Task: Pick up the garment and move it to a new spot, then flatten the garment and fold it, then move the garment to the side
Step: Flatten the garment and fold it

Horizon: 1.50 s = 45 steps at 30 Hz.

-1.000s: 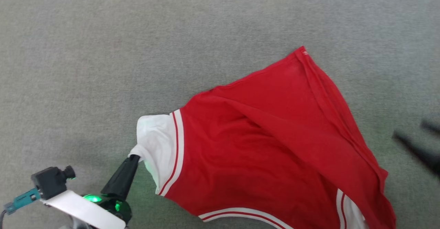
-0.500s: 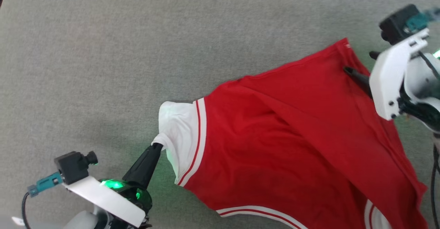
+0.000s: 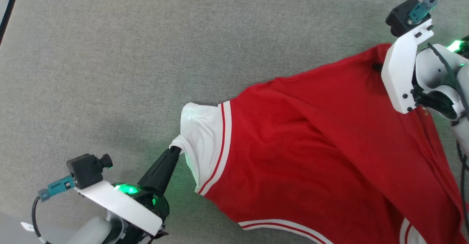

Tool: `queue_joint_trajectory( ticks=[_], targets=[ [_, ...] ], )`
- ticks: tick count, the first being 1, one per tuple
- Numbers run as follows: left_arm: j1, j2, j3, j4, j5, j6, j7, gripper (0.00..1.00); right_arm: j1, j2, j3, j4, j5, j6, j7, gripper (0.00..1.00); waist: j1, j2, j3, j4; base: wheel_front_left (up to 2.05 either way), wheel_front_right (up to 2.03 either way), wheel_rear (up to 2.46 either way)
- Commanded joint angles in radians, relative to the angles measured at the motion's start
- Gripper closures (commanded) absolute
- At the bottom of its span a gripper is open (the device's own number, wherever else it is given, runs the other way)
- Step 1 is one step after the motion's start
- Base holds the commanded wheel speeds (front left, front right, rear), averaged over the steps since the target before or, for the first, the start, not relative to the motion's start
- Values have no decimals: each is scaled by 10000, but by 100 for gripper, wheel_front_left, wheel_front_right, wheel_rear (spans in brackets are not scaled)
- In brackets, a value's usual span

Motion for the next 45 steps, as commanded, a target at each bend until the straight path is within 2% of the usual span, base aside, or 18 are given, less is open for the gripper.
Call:
queue_joint_trajectory(
  ticks=[1,5,10,15,21,26,32,35,38,45],
  targets=[
    [-232,-27,3,43,100,22,-47,100,125,17,134,291,28,-9,-128,100,0,-1,-73,-75,0,0,0],
    [-902,141,48,388,382,22,-48,100,-495,118,-460,722,-107,-19,-1215,100,0,-1,-214,-225,0,0,0],
    [-2365,380,357,1006,382,22,-48,100,-1360,620,-1629,1629,-669,-15,-2639,100,0,-1,-226,-605,0,0,0],
    [-4916,768,425,1950,-214,22,401,100,-2775,1275,-2737,2576,-1313,-15,-3712,100,0,-1,67,-1066,0,0,0],
    [-8394,850,1016,3621,-1013,22,1113,100,-4769,2073,-3828,3650,-2336,-17,-4990,100,0,-1,568,-1621,0,0,0],
    [-11192,733,1239,5607,-688,23,1167,100,-6251,2788,-4846,4642,-3315,-22,-6137,100,0,-1,810,-2074,0,0,0],
    [-13433,616,1163,6616,-272,26,623,100,-7439,3216,-6215,5616,-4527,-31,-7561,100,0,-1,933,-2387,0,0,0],
    [-13648,470,1164,6506,-574,26,362,100,-7588,3349,-6787,5968,-5056,-32,-8268,100,0,-1,945,-2397,0,0,0],
    [-12920,447,726,5963,-782,26,424,100,-7253,3513,-6843,6351,-5343,-29,-8586,100,0,-1,895,-2372,0,0,0],
    [-9878,645,147,3902,-1930,22,248,100,-5632,3708,-5885,6891,-5000,-26,-8712,100,0,-1,457,-2319,0,0,0]
  ],
)
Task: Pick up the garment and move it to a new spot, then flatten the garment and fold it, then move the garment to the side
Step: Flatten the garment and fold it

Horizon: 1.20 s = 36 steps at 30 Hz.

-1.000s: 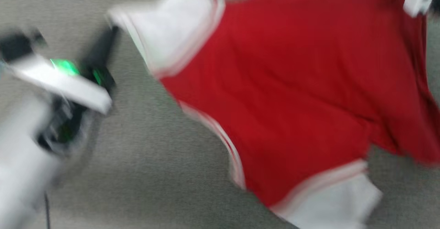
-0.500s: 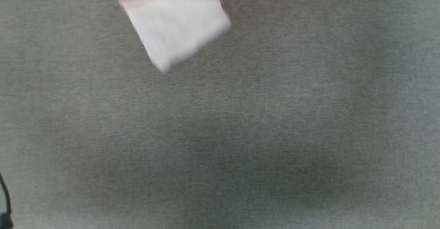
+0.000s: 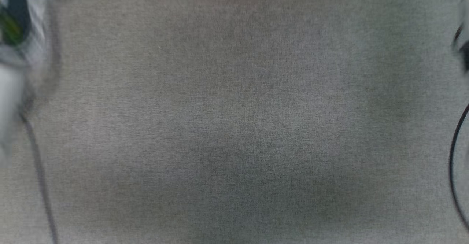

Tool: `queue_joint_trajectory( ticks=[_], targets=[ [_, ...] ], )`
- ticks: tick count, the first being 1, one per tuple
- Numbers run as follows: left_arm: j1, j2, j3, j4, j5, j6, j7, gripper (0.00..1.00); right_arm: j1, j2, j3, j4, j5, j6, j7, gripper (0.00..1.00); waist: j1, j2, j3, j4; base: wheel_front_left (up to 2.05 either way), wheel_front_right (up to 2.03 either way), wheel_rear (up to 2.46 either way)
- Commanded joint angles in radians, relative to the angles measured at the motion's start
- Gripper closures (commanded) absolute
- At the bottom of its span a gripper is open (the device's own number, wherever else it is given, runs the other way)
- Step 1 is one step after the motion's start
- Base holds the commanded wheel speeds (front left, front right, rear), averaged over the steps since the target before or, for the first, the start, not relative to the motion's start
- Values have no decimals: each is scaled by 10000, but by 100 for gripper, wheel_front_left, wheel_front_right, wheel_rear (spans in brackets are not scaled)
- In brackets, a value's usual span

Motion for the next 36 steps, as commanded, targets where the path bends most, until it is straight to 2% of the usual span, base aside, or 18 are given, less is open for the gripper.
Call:
queue_joint_trajectory(
  ticks=[1,3,7,10,14,18,22,30,36],
  targets=[
    [365,55,-19,-110,-43,22,-75,100,294,-8,99,28,164,-48,16,100,0,0,-153,54,0,0,0],
    [1723,153,-81,-798,-246,22,-185,100,1166,-68,659,-127,638,-41,109,100,0,0,-348,83,0,0,0],
    [4054,-22,51,-1662,-404,22,-307,100,3132,-438,1667,-1036,1956,-37,510,100,0,0,-724,192,0,0,0],
    [5569,-158,473,-2349,-256,22,-315,100,4708,-900,2139,-2208,2924,-37,888,100,0,0,-975,224,0,0,0],
    [7471,-241,1084,-3407,76,22,-314,100,6925,-1604,2201,-4131,3850,-37,1393,100,0,0,-1338,323,0,0,0],
    [9094,-15,1509,-4415,339,22,-317,100,9009,-2030,1744,-6162,4236,-38,2133,100,0,0,-1679,303,0,0,0],
    [10518,208,1983,-5384,475,22,-318,100,10940,-2108,916,-8153,4171,-37,3113,100,0,0,-1917,307,0,0,0],
    [12771,626,2647,-6876,942,22,-317,100,13902,-1472,-630,-11835,3771,-37,5070,100,0,0,-2018,320,0,0,0],
    [14126,654,3012,-7782,959,22,-318,100,15409,-868,-1528,-13756,3610,-38,5988,100,0,0,-1973,308,0,0,0]
  ],
)
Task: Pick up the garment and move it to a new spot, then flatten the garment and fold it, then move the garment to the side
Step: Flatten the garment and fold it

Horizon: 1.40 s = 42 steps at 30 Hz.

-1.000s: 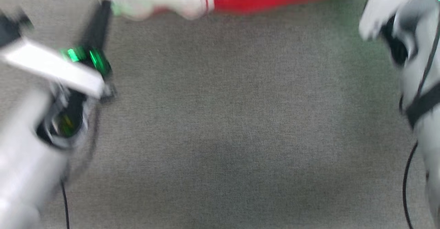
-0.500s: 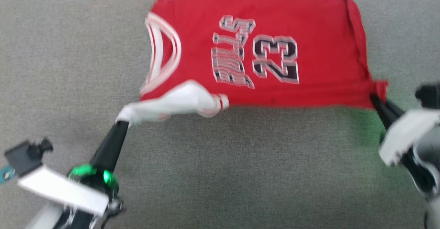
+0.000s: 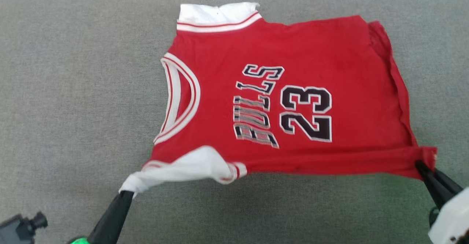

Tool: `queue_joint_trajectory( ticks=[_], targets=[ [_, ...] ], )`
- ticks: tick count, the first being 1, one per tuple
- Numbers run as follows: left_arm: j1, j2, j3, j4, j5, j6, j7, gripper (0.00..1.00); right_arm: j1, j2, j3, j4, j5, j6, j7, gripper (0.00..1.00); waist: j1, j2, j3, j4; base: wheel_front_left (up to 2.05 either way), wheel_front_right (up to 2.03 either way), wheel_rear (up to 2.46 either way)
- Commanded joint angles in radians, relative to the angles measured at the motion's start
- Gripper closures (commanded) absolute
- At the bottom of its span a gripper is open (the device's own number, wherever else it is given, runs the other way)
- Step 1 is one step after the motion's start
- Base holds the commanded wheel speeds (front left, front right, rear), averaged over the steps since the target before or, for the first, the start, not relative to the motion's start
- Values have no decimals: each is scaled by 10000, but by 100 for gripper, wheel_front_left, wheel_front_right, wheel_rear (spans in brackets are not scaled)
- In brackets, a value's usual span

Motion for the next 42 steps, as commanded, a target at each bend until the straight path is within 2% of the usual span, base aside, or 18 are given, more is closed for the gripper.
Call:
queue_joint_trajectory(
  ticks=[1,3,7,9,16,21,29,36,37,38,39,40,41,42],
  targets=[
    [302,68,100,-212,56,22,-46,100,327,167,-210,-417,-60,-23,166,100,0,-1,55,-1,0,0,0],
    [191,100,150,-333,190,22,-46,100,519,446,-392,-893,-47,-23,353,100,0,-1,184,-14,0,0,0],
    [-674,145,-243,-378,48,22,67,100,169,565,-382,-841,-104,-24,434,100,0,-1,304,-46,0,0,0],
    [-1390,250,-504,-86,15,22,283,100,-184,570,-288,-628,-130,-24,439,100,0,-1,400,-96,0,0,0],
    [-4295,-45,-1007,1302,-681,22,1069,100,-1740,375,258,643,-395,-22,141,100,0,-1,814,-317,0,0,0],
    [-5642,-295,-1167,2685,-960,22,1517,100,-2660,419,446,1480,-533,-20,-359,100,0,-1,1138,-541,0,0,0],
    [-6631,-497,-1755,4855,-840,22,2186,100,-3628,494,977,2931,-863,-22,-1140,100,0,-1,1495,-797,0,0,0],
    [-7051,-387,-2522,6154,-212,22,2010,100,-3979,473,1242,3769,-1024,-22,-1553,100,0,-1,1638,-849,0,0,0],
    [-7094,-370,-2678,6244,-100,22,1961,93,-4009,478,1290,3845,-1025,-22,-1598,100,0,-1,1627,-853,0,0,0],
    [-7159,-310,-2844,6314,76,22,1852,68,-4019,472,1362,3887,-1024,-22,-1645,100,0,-1,1597,-850,0,0,0],
    [-7225,-233,-2981,6389,160,24,1706,36,-4038,459,1422,3921,-1033,-22,-1746,91,0,-1,1546,-848,0,0,0],
    [-7285,-144,-3137,6422,284,24,1602,0,-4062,450,1443,3949,-1034,-22,-1823,66,0,-1,1483,-844,0,0,0],
    [-7370,-26,-3323,6453,497,24,1492,0,-4066,427,1472,3969,-1048,-21,-1881,50,0,-1,1414,-834,0,0,0],
    [-7478,118,-3505,6474,717,24,1365,0,-4057,400,1506,3965,-1086,-21,-1953,11,0,-1,1344,-821,0,0,0]
  ],
)
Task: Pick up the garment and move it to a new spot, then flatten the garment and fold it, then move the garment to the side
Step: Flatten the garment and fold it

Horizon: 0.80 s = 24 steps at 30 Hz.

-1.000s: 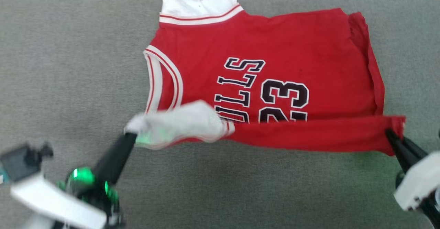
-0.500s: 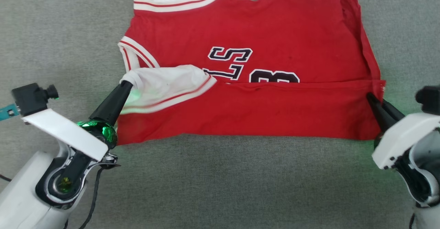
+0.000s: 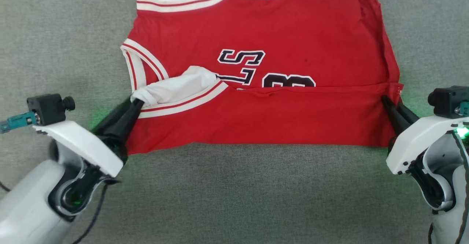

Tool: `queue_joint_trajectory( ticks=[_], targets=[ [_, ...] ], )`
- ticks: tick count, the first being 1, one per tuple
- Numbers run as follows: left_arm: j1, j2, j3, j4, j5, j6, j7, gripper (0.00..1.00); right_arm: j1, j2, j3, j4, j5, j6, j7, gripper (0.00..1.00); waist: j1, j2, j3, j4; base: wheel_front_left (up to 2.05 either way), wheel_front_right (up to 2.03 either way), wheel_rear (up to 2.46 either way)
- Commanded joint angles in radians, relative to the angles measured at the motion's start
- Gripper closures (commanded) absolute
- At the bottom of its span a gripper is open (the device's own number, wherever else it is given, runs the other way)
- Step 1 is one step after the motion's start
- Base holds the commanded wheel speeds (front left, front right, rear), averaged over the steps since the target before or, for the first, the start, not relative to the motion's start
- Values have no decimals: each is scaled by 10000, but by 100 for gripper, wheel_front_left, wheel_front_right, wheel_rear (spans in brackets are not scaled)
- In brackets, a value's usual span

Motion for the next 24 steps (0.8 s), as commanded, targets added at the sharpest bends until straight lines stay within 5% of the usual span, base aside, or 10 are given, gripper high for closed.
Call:
queue_joint_trajectory(
  ticks=[1,10,17,24],
  targets=[
    [-237,195,-192,16,218,25,-165,0,-18,-39,5,-1,-96,-17,-133,0,0,-1,-164,44,0,0,0],
    [-1236,1882,-1248,-376,1343,24,-26,0,288,-31,-303,-584,-255,-17,-514,0,0,-1,-820,280,0,0,0],
    [-1752,2705,-1934,-900,1242,219,2550,0,461,57,-410,-949,-490,-17,-410,0,0,-1,-1171,266,0,0,0],
    [-1458,2708,-2531,-1263,-216,1163,5137,0,434,185,-334,-1058,-420,-15,-481,0,0,-1,-1084,-2,0,0,0]
  ],
)
